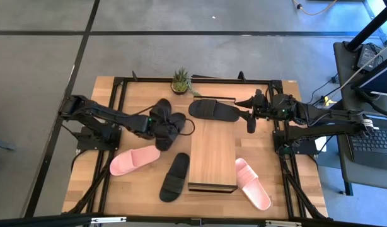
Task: Pick and place slides into the shelf
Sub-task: Put the black slipper on the shelf
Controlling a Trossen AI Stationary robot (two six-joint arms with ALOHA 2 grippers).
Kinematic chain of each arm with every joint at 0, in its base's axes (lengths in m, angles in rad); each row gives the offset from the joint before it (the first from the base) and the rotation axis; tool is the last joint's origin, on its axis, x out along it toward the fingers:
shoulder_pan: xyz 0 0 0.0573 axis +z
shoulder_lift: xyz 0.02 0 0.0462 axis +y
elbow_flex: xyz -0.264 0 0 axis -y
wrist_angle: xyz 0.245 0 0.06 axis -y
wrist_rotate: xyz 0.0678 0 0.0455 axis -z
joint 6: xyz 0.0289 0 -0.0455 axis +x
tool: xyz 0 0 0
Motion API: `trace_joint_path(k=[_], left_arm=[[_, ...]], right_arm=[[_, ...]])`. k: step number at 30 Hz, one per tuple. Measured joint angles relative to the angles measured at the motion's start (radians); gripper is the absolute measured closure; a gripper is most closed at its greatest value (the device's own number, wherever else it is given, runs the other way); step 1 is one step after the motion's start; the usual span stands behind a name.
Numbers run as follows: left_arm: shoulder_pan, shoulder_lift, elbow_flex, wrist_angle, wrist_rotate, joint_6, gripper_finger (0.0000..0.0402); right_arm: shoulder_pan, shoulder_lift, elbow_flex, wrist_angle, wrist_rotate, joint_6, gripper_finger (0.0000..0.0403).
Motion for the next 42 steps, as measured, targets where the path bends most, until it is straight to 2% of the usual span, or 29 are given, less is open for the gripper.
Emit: trace_joint_path(k=[4,11,14,19,23,27,42], left_arm=[[0.009,-0.001,0.098,-0.118,-0.032,-0.081,0.0401],[0.05,-0.001,0.274,-0.505,-0.104,-0.31,0.0401],[0.056,-0.001,0.344,-0.64,-0.167,-0.376,0.0401],[0.087,-0.001,0.459,-0.738,-0.214,-0.477,0.0401],[0.117,-0.002,0.543,-0.729,-0.215,-0.551,0.0401],[0.13,-0.002,0.594,-0.653,-0.226,-0.536,0.0401],[0.129,-0.002,0.607,-0.183,-0.387,-0.104,0.0401]], right_arm=[[0.0,0.0,0.0,0.0,0.0,-0.001,0.023],[0.0,0.0,0.0,0.0,0.0,0.0,0.023],[0.0,0.0,0.0,0.0,0.0,-0.011,0.023],[0.0,0.0,0.0,0.001,0.0,-0.027,0.023],[0.0,0.0,0.0,0.003,0.0,-0.022,0.023],[0.0,0.0,0.0,0.042,0.0,-0.014,0.023],[0.0,0.001,0.0,0.295,-0.002,0.006,0.023]])
